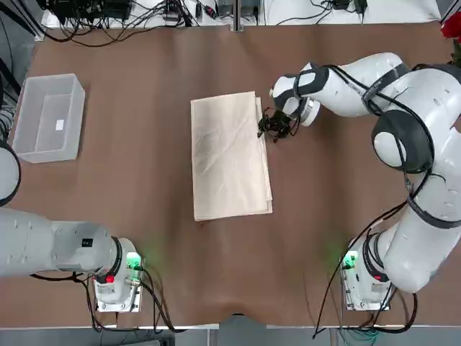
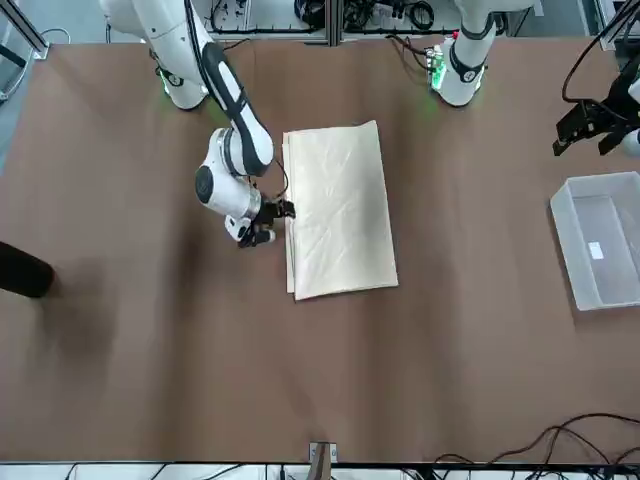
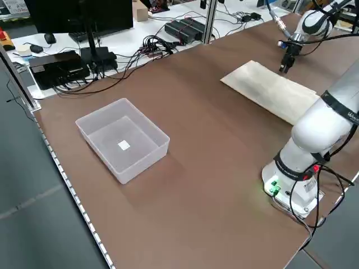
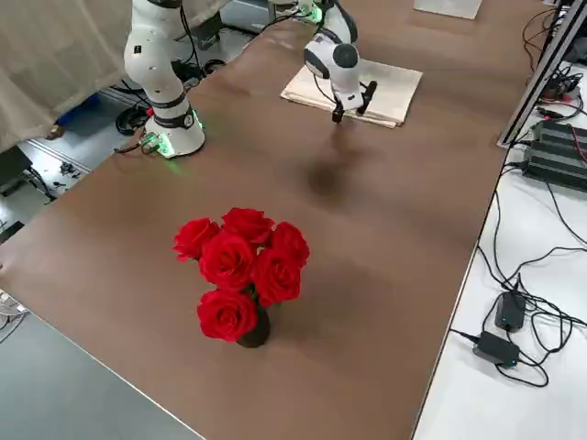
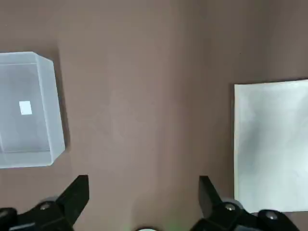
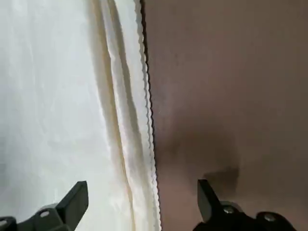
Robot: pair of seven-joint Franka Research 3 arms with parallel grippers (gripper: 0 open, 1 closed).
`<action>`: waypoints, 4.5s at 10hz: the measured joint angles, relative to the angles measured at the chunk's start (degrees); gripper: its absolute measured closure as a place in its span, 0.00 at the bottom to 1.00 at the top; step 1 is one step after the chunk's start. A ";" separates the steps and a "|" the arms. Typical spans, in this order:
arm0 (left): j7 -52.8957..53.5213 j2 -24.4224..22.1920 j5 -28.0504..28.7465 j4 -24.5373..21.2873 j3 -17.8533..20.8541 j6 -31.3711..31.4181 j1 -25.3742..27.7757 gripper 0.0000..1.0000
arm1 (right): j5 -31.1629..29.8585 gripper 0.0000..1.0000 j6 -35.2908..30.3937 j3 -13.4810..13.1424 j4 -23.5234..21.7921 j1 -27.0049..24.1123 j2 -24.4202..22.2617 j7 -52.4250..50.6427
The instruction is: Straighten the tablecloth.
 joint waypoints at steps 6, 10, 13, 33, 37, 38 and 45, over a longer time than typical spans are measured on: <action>0.03 0.78 0.00 0.00 0.00 1.94 0.00 0.00 | 11.37 0.00 -0.50 0.86 -0.96 0.43 0.61 -10.35; 0.06 0.78 0.01 0.01 0.00 2.12 0.00 0.00 | 13.32 0.00 -0.44 1.12 -0.85 0.96 1.64 -12.57; 0.06 0.78 0.01 0.03 0.07 2.14 0.00 0.00 | 13.47 0.13 -0.30 1.10 -0.51 0.96 2.03 -13.17; 0.06 0.78 0.69 1.42 0.47 2.40 0.00 0.03 | 17.60 0.60 -0.79 1.09 0.89 -3.26 2.83 -13.28; 0.07 0.78 0.69 1.43 0.47 2.40 -0.01 0.03 | 17.65 0.49 -0.45 1.35 1.30 -2.85 2.97 -13.43; 0.07 0.78 0.69 1.43 0.46 2.40 -0.01 0.03 | 17.66 0.45 -0.28 1.37 1.40 -2.63 2.97 -13.49; 0.07 0.78 0.69 1.43 0.46 2.40 -0.02 0.03 | 18.48 0.50 1.72 1.37 1.67 0.32 3.17 -13.90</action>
